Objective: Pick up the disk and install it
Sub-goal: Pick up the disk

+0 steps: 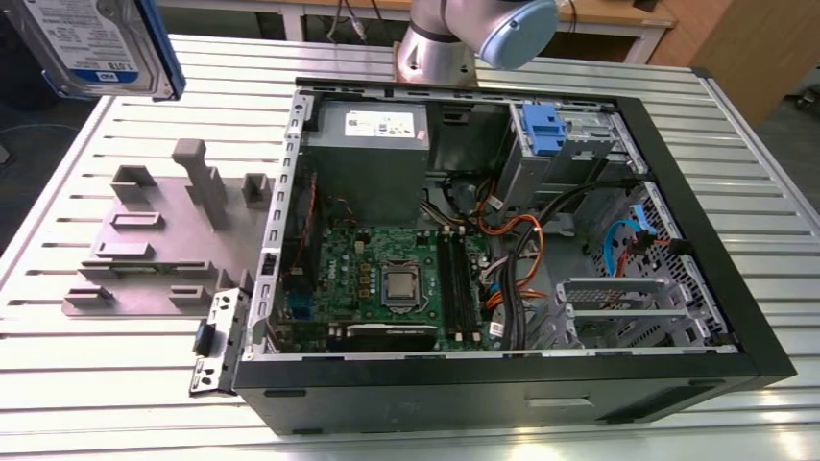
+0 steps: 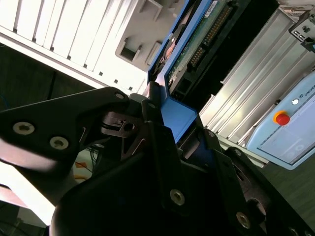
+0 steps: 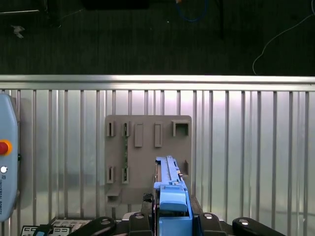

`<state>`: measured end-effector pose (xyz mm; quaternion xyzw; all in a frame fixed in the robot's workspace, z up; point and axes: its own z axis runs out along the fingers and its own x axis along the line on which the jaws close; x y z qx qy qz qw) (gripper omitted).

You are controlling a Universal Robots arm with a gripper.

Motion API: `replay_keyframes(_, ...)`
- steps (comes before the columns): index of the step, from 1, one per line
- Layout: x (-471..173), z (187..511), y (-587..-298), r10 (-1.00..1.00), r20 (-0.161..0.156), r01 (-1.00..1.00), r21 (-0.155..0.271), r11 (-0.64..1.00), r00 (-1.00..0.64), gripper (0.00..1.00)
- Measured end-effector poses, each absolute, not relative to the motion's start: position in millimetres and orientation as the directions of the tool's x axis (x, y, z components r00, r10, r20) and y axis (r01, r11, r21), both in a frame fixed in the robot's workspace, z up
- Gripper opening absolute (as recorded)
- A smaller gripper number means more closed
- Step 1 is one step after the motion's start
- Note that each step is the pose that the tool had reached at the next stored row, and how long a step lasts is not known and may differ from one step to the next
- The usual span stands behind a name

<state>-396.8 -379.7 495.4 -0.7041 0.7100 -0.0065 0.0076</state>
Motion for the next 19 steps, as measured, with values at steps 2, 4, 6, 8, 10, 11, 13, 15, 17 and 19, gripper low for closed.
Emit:
replay_keyframes(2, -393.3, 495.4, -379.9, -1.000, -0.002, -1.000, -0.020, 0.008, -0.008, 0.36)
replay_keyframes(4, -390.0, 495.4, -380.1, -1.000, -0.002, -1.000, -0.020, 0.008, -0.008, 0.36)
replay_keyframes(6, -386.8, 495.4, -380.2, -1.000, -0.002, -1.000, -0.020, 0.008, -0.008, 0.36)
replay_keyframes(8, -383.5, 495.4, -380.3, -1.000, -0.002, -1.000, -0.020, 0.008, -0.008, 0.36)
replay_keyframes(10, -380.2, 495.4, -380.5, -1.000, -0.002, -1.000, -0.020, 0.008, -0.008, 0.36)
replay_keyframes(11, -378.7, 495.4, -380.5, -1.000, -0.002, -1.000, -0.020, 0.008, -0.008, 0.36)
replay_keyframes(13, -375.6, 495.4, -380.5, -1.000, -0.002, -1.000, -0.020, 0.008, -0.008, 0.36)
replay_keyframes(15, -372.9, 495.4, -380.6, -1.000, -0.002, -1.000, -0.020, 0.008, -0.008, 0.36)
replay_keyframes(17, -370.2, 495.4, -380.6, -1.000, -0.002, -1.000, -0.020, 0.008, -0.008, 0.36)
replay_keyframes(19, -367.7, 495.3, -380.6, -1.000, -0.002, -1.000, -0.020, 0.008, -0.008, 0.36)
